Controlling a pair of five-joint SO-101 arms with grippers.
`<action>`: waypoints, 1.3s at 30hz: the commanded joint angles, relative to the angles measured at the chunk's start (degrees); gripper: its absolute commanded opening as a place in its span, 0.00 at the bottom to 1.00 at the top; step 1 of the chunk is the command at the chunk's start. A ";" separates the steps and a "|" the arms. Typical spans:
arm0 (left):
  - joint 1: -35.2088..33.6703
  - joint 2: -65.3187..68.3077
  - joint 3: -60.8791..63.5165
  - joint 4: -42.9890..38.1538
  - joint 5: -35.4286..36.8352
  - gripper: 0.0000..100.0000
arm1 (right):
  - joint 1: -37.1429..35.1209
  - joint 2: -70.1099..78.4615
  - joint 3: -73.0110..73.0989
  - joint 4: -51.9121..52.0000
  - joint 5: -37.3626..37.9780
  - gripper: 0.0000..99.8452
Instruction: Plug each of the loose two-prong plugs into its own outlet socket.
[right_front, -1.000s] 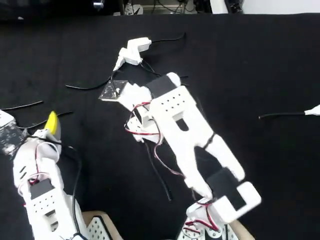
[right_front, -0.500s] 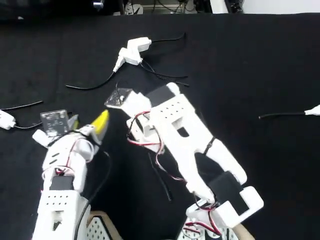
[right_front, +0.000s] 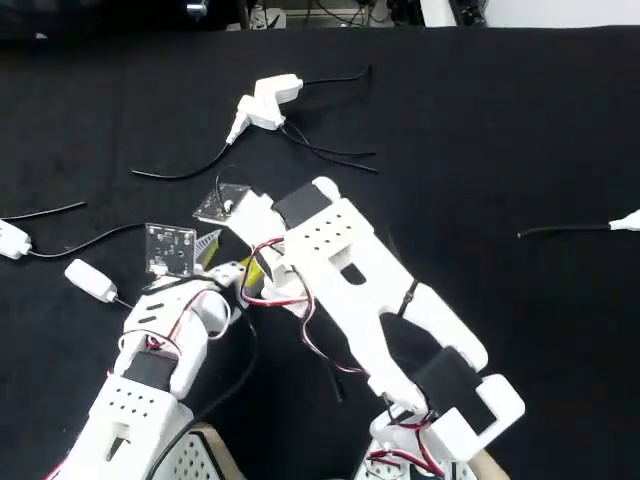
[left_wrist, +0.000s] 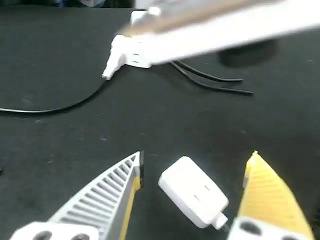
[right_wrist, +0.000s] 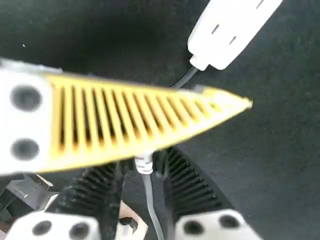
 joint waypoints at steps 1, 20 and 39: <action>2.59 -0.62 1.01 -0.97 -0.62 0.33 | -0.44 -2.15 -5.58 0.53 -0.62 0.01; 2.42 -0.53 1.01 1.05 -0.62 0.33 | -0.35 -2.15 -22.02 11.16 -6.15 0.01; -14.99 -0.09 1.01 1.23 -0.62 0.33 | 6.86 10.59 -28.62 11.34 -5.80 0.01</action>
